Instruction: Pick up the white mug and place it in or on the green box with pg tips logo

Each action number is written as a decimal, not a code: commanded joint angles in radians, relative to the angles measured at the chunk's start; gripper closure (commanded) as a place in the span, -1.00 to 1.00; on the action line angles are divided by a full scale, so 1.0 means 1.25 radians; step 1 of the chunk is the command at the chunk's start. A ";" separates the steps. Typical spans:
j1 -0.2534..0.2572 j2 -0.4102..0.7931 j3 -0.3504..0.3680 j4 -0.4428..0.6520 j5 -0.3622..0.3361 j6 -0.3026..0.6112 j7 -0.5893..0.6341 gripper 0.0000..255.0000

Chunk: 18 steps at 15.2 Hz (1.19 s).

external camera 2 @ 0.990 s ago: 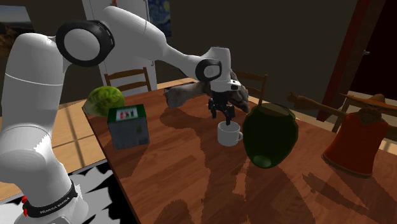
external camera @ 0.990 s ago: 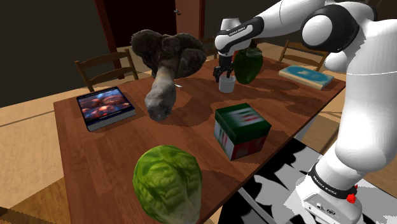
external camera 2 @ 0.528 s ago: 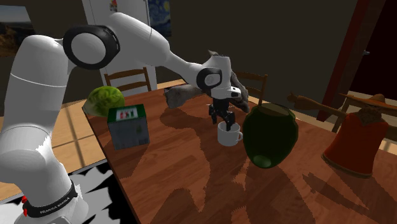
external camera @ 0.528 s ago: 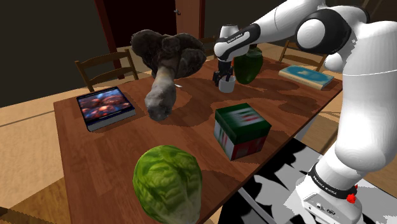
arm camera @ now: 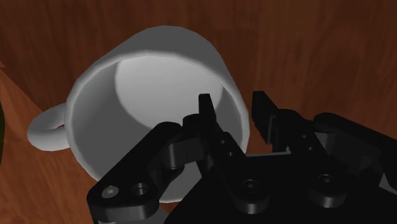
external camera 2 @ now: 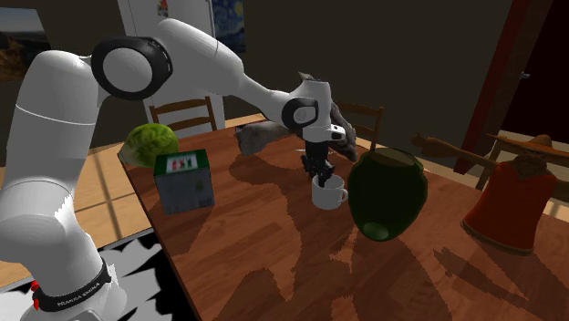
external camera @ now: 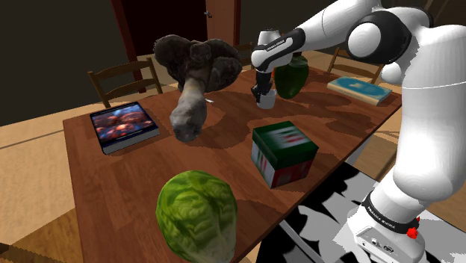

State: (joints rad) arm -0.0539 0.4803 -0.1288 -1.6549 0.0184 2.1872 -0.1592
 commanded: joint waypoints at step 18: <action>0.002 -0.041 -0.003 0.048 -0.005 -0.089 0.000 1.00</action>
State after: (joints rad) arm -0.0514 0.4338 -0.1318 -1.6007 0.0128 2.0871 -0.1580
